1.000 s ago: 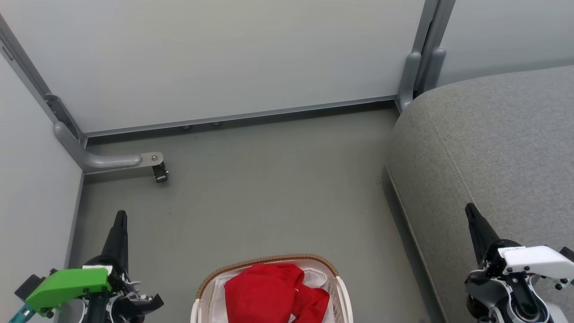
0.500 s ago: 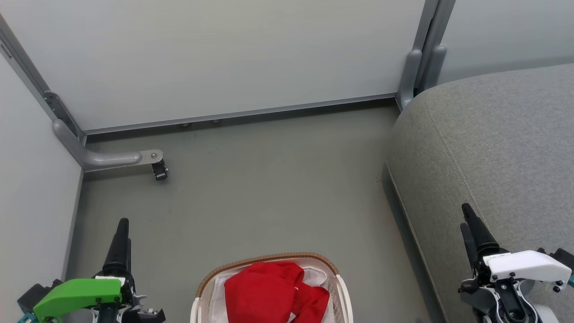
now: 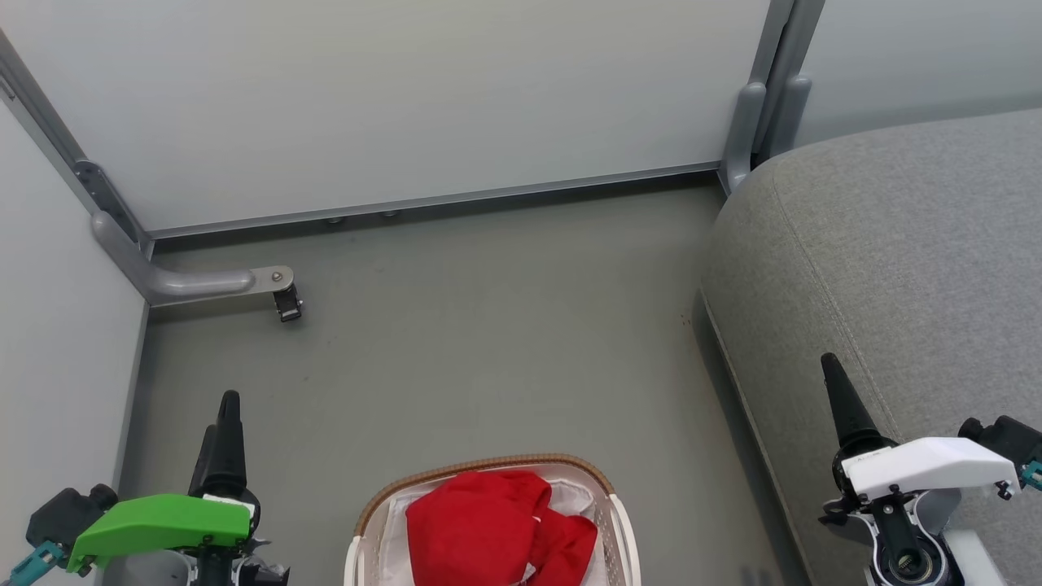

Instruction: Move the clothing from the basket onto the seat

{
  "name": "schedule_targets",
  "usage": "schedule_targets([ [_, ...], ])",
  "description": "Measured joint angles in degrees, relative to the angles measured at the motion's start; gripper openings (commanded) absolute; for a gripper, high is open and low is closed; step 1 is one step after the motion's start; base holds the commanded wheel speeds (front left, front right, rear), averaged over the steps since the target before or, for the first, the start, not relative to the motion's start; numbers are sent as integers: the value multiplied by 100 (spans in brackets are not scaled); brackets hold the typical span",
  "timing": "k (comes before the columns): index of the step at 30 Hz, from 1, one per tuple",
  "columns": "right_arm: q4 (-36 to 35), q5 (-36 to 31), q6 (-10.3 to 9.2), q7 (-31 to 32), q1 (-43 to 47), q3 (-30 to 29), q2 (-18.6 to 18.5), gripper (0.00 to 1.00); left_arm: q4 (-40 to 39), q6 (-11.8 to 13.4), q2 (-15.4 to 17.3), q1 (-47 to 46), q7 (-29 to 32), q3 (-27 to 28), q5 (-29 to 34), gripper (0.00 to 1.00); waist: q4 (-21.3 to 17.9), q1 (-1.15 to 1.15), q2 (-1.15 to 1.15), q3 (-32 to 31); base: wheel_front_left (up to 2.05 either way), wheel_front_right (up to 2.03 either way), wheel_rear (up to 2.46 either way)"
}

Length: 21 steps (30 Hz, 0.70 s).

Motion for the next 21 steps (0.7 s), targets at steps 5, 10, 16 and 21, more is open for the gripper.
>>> schedule_targets([
  [5, 4, -504, 1, -102, -82, 114, -10, 100, 10, 0, 26, -7, -113, -79, 543, 100, -7, 0, 0, 16, 0, 0, 0],
  [10, 42, -983, 1, -205, -105, 229, -30, 100, 34, 0, 67, -29, -219, -166, 1003, 100, -17, 0, 0, 24, 0, 0, 0],
  [16, 99, -1524, 1, -324, -213, 334, -51, 100, 98, 0, 122, -43, -343, -247, 1544, 100, -30, 0, 0, 25, 0, 0, 0],
  [21, 182, -1963, 1, -423, -240, 389, -54, 100, 138, 0, 190, -86, -427, -356, 1972, 100, -38, 0, 0, 31, 0, 0, 0],
])
